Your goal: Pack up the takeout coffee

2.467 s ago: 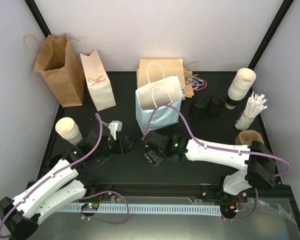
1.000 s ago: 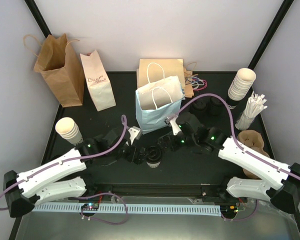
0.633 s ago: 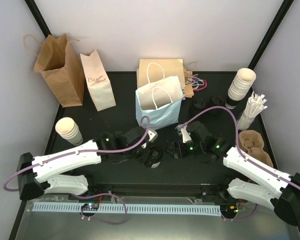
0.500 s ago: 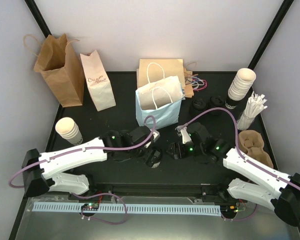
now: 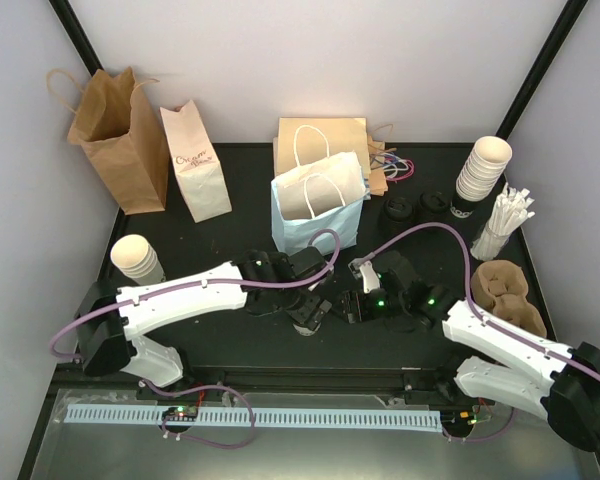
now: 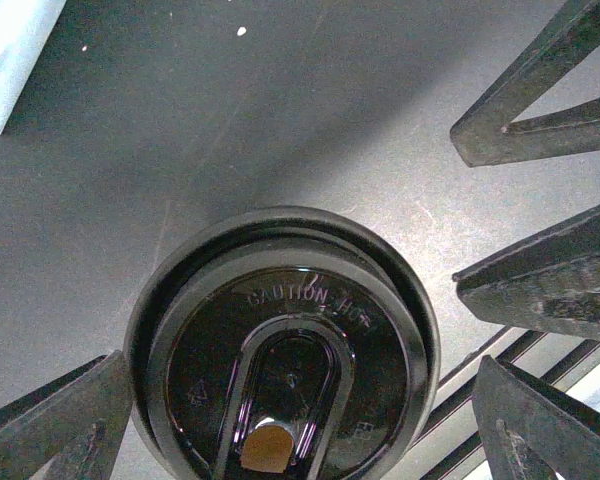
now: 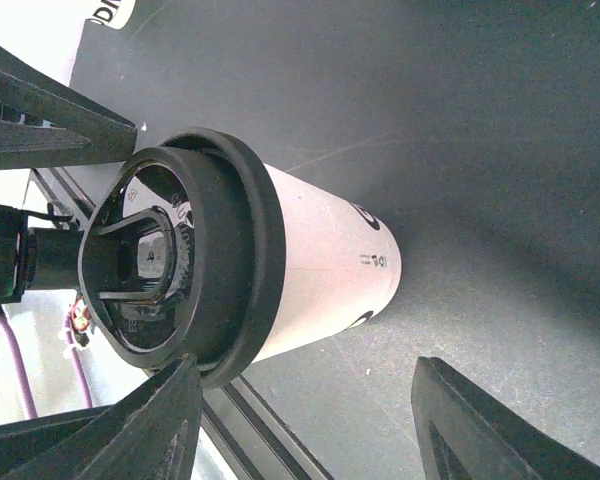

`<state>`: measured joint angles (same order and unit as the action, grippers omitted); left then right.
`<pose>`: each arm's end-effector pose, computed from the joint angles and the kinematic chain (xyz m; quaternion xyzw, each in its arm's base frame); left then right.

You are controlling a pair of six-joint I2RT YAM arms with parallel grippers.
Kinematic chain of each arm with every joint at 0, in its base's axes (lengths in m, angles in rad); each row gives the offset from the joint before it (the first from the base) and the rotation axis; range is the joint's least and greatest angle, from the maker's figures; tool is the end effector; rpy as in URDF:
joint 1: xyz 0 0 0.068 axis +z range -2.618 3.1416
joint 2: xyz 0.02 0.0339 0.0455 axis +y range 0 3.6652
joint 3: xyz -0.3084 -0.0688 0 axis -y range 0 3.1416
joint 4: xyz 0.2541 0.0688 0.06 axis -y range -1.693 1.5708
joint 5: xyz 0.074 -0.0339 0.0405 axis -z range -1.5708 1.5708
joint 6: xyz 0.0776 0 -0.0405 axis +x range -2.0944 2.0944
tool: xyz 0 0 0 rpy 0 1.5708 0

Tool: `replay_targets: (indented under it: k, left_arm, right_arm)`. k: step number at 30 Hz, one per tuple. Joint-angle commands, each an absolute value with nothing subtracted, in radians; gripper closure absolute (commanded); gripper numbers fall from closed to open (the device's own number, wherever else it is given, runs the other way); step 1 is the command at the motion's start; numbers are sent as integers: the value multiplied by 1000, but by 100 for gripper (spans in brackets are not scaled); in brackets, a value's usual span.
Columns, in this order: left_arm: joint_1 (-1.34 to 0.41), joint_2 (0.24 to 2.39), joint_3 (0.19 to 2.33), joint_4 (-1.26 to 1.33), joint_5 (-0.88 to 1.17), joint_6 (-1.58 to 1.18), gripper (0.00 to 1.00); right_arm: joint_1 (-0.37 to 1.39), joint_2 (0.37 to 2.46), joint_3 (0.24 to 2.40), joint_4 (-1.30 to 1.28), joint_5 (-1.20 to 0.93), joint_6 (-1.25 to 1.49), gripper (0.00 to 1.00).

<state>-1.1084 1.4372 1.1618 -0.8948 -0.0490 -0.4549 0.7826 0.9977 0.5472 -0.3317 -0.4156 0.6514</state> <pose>0.1367 -0.2658 0.2683 0.3098 0.9294 -0.1231 0.1581 0.1272 0.1706 0.2138 -0.1383 0.8963 0.3906 0.1582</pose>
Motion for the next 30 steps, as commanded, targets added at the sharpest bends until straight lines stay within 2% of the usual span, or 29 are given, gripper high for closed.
replay_targets:
  k: [1,16,22,30]
  left_arm:
    - [-1113,1451,1204,-943,-68,-440,4]
    - [-1114,1478,1189,-936,-74,-445,17]
    - [-1113,1486,1187,-943,-78,-445,27]
    - [-1120,1485,1174,-944,-78,-445,29]
  right_arm:
    - [776,998,528,-268,-447,673,40]
    - [776,1025,498,-222,-485,685,42]
    - [777,1064,489,-164,-517,704,44]
    - [775,1062,489,-141,-518,725,45]
